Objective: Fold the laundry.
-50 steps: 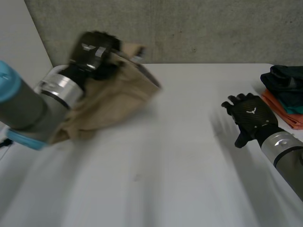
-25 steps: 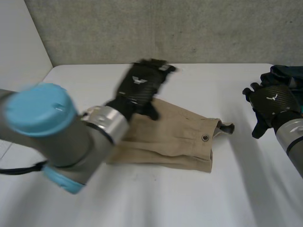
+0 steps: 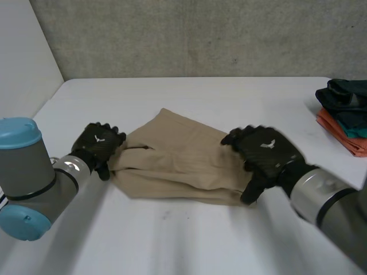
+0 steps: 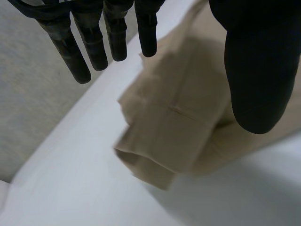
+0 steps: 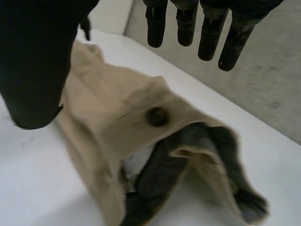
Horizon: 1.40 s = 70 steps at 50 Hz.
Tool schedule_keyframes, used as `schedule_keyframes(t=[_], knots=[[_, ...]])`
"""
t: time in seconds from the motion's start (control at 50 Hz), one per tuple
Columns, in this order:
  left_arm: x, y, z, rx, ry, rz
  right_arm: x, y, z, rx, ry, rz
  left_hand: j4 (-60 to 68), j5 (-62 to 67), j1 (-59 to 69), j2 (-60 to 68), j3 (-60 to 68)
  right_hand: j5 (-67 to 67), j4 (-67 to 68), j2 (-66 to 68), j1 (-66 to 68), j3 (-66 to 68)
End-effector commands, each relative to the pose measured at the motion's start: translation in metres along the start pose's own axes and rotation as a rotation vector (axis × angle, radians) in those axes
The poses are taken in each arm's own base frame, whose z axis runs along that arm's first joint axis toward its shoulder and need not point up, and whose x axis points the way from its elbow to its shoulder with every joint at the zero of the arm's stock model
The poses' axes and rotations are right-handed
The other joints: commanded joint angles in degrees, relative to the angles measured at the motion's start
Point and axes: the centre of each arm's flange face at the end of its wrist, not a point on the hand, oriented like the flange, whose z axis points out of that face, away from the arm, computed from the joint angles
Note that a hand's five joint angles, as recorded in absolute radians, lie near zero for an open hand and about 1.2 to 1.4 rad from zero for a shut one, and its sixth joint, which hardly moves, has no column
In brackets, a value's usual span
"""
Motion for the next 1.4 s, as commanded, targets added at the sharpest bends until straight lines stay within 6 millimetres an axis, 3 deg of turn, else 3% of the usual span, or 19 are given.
schedule_keyframes(t=[0.02, 0.08, 0.12, 0.16, 0.22, 0.34, 0.44, 0.54, 0.6, 0.7, 0.8, 0.82, 0.86, 0.96, 0.98, 1.02, 1.12, 1.22, 1.4], knots=[[0.020, 0.021, 0.007, -0.044, 0.090, -0.019, -0.018, 0.039, 0.028, -0.017, -0.013, -0.141, 12.16, 11.81, 12.04, 12.15, 12.33, -3.77, -3.64, -2.66, -2.27, -2.05], [0.023, 0.024, 0.010, -0.050, 0.094, -0.019, -0.011, 0.050, 0.045, -0.021, 0.066, -0.177, 26.97, 26.62, 26.85, 26.96, 27.14, -2.71, -2.58, -1.60, -1.21, -0.99], [0.024, 0.023, 0.010, -0.047, 0.095, -0.017, -0.006, 0.053, 0.052, -0.024, 0.111, -0.190, 49.16, 48.82, 49.05, 49.16, 49.34, 7.87, 8.00, 8.97, 9.36, 9.58], [0.021, 0.017, 0.007, -0.034, 0.078, -0.014, 0.000, 0.055, 0.063, -0.012, 0.163, -0.214, 61.42, 61.08, 61.31, 61.42, 61.60, 34.73, 34.86, 35.83, 36.22, 36.44], [0.011, 0.000, -0.001, 0.009, 0.042, -0.015, 0.009, 0.055, 0.070, 0.014, 0.211, -0.223, 61.49, 61.14, 61.37, 61.48, 61.66, 66.15, 66.28, 67.25, 67.65, 67.86], [-0.003, -0.050, -0.046, 0.119, -0.027, -0.067, 0.013, 0.038, 0.064, 0.060, 0.227, -0.238, 61.49, 61.14, 61.37, 61.48, 61.66, 66.23, 66.36, 67.34, 67.73, 67.95], [-0.015, -0.090, -0.091, 0.217, -0.054, -0.156, 0.032, -0.030, 0.019, 0.174, 0.273, -0.288, 61.49, 61.14, 61.37, 61.48, 61.66, 66.23, 66.36, 67.34, 67.73, 67.95], [-0.031, -0.122, -0.129, 0.308, -0.074, -0.237, 0.047, -0.061, 0.001, 0.149, 0.240, -0.285, 61.49, 61.14, 61.37, 61.48, 61.66, 66.23, 66.36, 67.34, 67.73, 67.95], [-0.033, -0.129, -0.135, 0.322, -0.073, -0.250, 0.055, -0.078, -0.006, 0.133, 0.217, -0.278, 61.49, 61.14, 61.37, 61.48, 61.66, 66.23, 66.36, 67.34, 67.73, 67.95], [-0.026, -0.115, -0.114, 0.251, -0.038, -0.262, 0.072, -0.081, 0.004, 0.092, 0.205, -0.259, 61.49, 61.14, 61.37, 61.48, 61.66, 66.23, 66.36, 67.34, 67.73, 67.95], [-0.014, -0.094, -0.075, 0.153, 0.011, -0.275, 0.080, -0.047, 0.054, -0.023, 0.165, -0.234, 61.49, 61.14, 61.37, 61.48, 61.66, 66.23, 66.36, 67.34, 67.73, 67.95], [-0.004, -0.085, -0.050, 0.119, 0.042, -0.270, 0.081, -0.041, 0.061, -0.038, 0.160, -0.227, 61.49, 61.14, 61.37, 61.48, 61.66, 66.23, 66.36, 67.34, 67.73, 67.95], [0.007, -0.078, -0.030, 0.100, 0.072, -0.263, 0.081, -0.024, 0.084, -0.081, 0.142, -0.220, 61.49, 61.14, 61.37, 61.48, 61.66, 63.79, 63.92, 64.90, 65.29, 65.51], [0.019, -0.072, 0.021, 0.106, 0.072, -0.248, 0.091, 0.004, 0.129, -0.087, 0.219, -0.221, 46.76, 46.41, 46.64, 46.75, 46.93, 26.55, 26.68, 27.65, 28.05, 28.26], [0.021, -0.073, 0.031, 0.121, 0.067, -0.243, 0.093, 0.004, 0.134, -0.071, 0.243, -0.226, 27.72, 27.38, 27.61, 27.72, 27.90, 18.77, 18.90, 19.87, 20.27, 20.48], [0.019, -0.076, 0.038, 0.140, 0.054, -0.241, 0.098, 0.002, 0.139, -0.028, 0.295, -0.235, 10.61, 10.27, 10.50, 10.61, 10.79, -2.39, -2.26, -1.29, -0.90, -0.68], [0.013, -0.090, 0.034, 0.194, 0.024, -0.238, 0.100, -0.015, 0.124, 0.083, 0.387, -0.257, -0.56, -0.91, -0.68, -0.57, -0.39, -3.77, -3.64, -2.66, -2.27, -2.05], [0.010, -0.093, -0.009, 0.182, 0.019, -0.238, 0.090, -0.038, 0.083, 0.126, 0.361, -0.284, -0.22, -0.57, -0.34, -0.23, -0.05, -3.77, -3.64, -2.66, -2.27, -2.05], [0.029, -0.057, -0.053, 0.058, 0.069, -0.246, 0.050, -0.006, 0.043, -0.083, 0.059, -0.252, 8.51, 8.17, 8.40, 8.51, 8.69, 3.04, 3.18, 4.15, 4.54, 4.76]])
